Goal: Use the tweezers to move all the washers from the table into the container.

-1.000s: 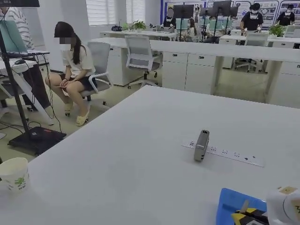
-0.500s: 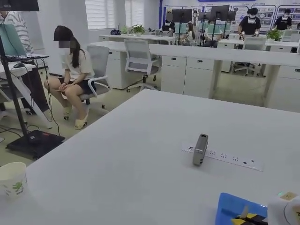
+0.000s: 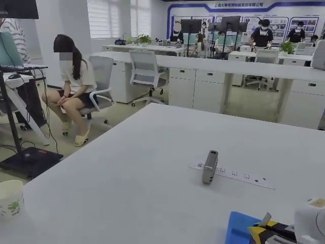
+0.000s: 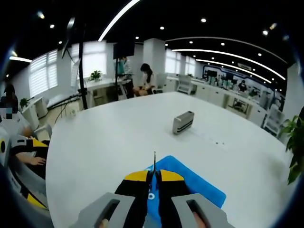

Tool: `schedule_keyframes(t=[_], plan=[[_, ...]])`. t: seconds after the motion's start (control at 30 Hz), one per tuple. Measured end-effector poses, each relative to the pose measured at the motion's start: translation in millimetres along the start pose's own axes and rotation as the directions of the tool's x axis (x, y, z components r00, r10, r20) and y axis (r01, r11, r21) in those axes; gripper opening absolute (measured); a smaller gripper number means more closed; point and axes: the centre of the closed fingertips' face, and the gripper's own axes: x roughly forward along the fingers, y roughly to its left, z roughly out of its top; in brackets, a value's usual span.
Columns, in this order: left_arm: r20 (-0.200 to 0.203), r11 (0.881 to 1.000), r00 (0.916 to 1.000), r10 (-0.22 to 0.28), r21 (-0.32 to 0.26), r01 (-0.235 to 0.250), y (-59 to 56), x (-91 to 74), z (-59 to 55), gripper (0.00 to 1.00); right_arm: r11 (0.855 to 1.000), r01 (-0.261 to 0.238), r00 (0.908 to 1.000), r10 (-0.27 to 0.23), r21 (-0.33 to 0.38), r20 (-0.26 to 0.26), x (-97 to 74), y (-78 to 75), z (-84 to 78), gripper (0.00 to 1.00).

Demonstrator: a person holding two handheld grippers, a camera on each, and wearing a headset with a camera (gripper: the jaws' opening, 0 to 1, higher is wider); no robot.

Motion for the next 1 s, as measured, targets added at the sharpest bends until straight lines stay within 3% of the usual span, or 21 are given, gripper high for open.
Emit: schedule_keyframes(t=[0.17,0.47,1.0], plan=[[0.007,1.000,1.0000,0.003,0.001,-0.003,0.4,-0.5,0.9,0.95,1.000,0.007,0.9994,-0.008,0.007,0.033,-18.2,4.3,7.5,0.03],[0.022,1.000,0.9997,0.013,0.002,-0.013,2.4,-1.8,3.7,0.95,1.000,0.011,0.9984,-0.012,0.011,0.056,-42.6,12.1,5.7,0.03],[0.041,1.000,0.9988,0.025,0.004,-0.026,4.8,-4.9,7.3,0.95,0.997,0.004,0.9996,-0.006,0.073,0.029,-67.1,40.0,-32.2,0.03]])
